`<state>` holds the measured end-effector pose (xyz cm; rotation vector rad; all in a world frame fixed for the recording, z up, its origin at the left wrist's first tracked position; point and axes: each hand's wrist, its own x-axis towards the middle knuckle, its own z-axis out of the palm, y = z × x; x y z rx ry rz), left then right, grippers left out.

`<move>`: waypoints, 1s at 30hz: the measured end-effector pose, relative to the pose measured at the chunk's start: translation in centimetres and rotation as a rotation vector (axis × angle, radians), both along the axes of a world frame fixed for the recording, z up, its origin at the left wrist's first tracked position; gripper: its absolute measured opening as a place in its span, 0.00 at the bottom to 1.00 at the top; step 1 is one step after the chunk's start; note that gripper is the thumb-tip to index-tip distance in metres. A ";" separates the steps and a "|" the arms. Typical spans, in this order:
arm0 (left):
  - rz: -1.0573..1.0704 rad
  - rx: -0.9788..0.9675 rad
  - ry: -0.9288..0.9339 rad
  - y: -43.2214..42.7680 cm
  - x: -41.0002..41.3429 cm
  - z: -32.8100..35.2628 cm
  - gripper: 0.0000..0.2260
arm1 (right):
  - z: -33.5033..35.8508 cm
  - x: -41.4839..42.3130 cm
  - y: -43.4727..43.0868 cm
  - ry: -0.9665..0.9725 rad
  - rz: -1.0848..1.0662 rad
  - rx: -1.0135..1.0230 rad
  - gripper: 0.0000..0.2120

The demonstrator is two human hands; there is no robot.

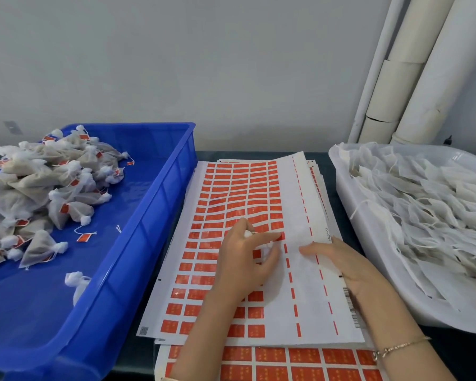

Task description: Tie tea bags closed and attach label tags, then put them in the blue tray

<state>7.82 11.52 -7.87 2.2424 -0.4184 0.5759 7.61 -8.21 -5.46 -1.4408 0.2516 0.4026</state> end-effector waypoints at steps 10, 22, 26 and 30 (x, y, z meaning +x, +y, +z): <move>-0.035 -0.002 0.007 -0.3 0.0 0.2 0.19 | 0.5 -0.5 0.3 -0.043 -0.014 0.111 0.15; -0.065 -0.092 0.059 -0.6 -0.1 0.2 0.19 | 0.4 -0.6 0.1 -0.088 0.037 0.046 0.23; -0.072 -0.091 0.055 -0.7 0.1 0.1 0.18 | 0.5 -0.8 0.2 -0.096 0.052 0.019 0.21; -0.079 -0.085 0.063 -0.7 0.2 0.0 0.17 | 0.6 -0.9 0.3 -0.095 0.059 0.000 0.17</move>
